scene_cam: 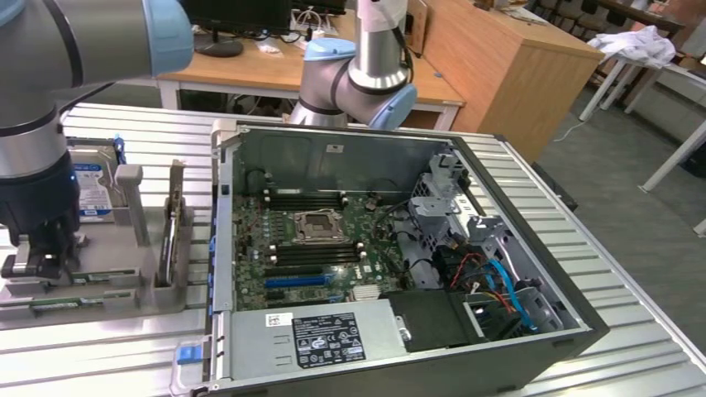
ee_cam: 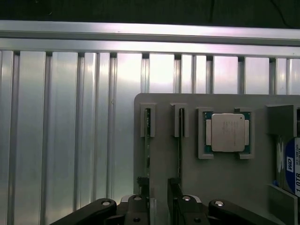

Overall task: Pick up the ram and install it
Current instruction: 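Pick up the ram and move it above insertion slot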

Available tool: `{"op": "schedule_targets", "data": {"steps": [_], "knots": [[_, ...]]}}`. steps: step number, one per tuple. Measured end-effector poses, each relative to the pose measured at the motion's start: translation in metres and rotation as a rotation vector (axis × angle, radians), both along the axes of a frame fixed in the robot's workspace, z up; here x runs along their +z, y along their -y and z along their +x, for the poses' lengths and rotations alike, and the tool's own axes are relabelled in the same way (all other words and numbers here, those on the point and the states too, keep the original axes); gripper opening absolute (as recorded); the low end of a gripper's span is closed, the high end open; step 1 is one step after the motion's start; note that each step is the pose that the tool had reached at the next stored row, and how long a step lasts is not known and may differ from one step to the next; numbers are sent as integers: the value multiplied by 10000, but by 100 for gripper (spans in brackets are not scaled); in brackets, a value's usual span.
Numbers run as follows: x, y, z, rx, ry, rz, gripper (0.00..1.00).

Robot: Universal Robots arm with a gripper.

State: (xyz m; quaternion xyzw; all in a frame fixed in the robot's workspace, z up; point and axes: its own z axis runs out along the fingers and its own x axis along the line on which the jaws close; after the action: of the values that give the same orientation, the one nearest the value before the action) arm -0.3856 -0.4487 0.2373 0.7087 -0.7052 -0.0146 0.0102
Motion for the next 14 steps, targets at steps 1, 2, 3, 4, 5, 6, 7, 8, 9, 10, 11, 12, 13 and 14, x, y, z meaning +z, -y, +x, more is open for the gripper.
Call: {"op": "schedule_targets", "data": {"steps": [1,2,3,4,5,6,7,8,9,10,11,12,13,14], "knots": [[0,10,0,0,-1,0,29],[0,18,0,0,0,0,29],[0,24,0,0,-1,0,29],[0,30,0,0,-1,0,29],[1,34,0,0,-1,-1,29],[1,36,-1,-1,-1,-1,29],[0,39,-1,-1,-1,0,29],[0,40,0,-1,0,0,29],[0,40,0,-1,0,0,29],[0,41,0,0,0,0,29],[0,41,0,0,-1,0,29],[0,41,0,-1,-1,0,29],[0,42,0,0,-1,-1,29],[0,42,0,0,-1,-1,29]]}}
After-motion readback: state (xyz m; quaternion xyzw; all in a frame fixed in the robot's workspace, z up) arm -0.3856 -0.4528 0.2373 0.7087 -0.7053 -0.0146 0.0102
